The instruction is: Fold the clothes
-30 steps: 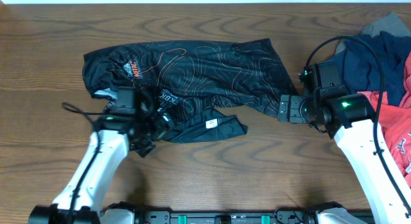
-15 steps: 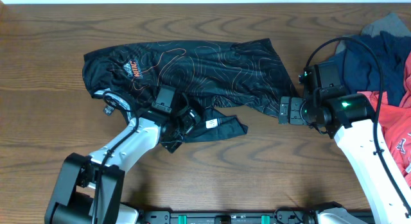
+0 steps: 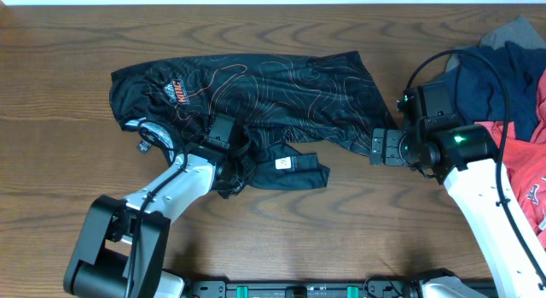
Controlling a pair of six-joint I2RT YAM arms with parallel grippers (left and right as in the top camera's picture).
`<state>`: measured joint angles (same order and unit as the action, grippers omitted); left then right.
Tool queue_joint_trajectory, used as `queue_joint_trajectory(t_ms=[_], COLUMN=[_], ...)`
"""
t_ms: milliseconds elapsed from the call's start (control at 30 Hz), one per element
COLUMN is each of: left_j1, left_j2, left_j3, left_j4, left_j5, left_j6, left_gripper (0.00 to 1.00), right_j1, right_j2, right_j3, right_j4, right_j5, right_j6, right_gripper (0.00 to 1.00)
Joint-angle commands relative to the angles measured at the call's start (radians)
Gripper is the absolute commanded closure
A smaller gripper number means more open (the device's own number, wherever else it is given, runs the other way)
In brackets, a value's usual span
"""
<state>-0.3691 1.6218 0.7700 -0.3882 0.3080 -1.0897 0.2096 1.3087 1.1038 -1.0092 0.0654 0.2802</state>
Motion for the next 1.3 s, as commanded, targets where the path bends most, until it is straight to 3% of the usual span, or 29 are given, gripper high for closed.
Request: queue_joint_trajectory(t_ms=[0,133,300,400,600,800,967,1267], left_j1=[-0.002,0.018,0.113,0.22,0.498,0.669,0.669,0.669], left_j2=[0.031,0.024,-0.058,-0.165,-0.396,-0.488,-0.468,-0.422], left_j3=[-0.026,-0.026,-0.026,-0.026,-0.026,-0.026,-0.027,-0.027], left_j4=[-0.023,-0.061,-0.182,-0.304,-0.448,-0.449,-0.475,-0.483], left_j5=[-0.031,-0.03,-0.03,-0.056,-0.23,-0.211,-0.212,-0.212], left_j6=[0.048,0.12,0.326,0.439,0.546,0.559,0.566,0.566], left_gripper=[0.91,0.94,0.94,0.94,0.94,0.94,0.94,0.94], right_j1=[-0.006,-0.007,-0.007,-0.007,-0.006,-0.006,-0.006,-0.002], right_j2=[-0.008,-0.008,-0.004,0.006,0.048,0.13,0.221,0.351], right_j3=[0.005,0.005,0.005,0.003,-0.022,-0.068,-0.085,-0.086], right_j4=[-0.002,-0.019,-0.04,-0.055,-0.039,0.056,0.157,0.075], right_j5=[0.013,0.013,0.013,0.013,-0.008,-0.059,-0.088,-0.146], right_j6=[-0.008,-0.007,0.014,0.062,0.145,0.108,0.063,0.171], right_gripper=[0.01,0.01,0.01,0.01,0.01,0.02,0.06,0.11])
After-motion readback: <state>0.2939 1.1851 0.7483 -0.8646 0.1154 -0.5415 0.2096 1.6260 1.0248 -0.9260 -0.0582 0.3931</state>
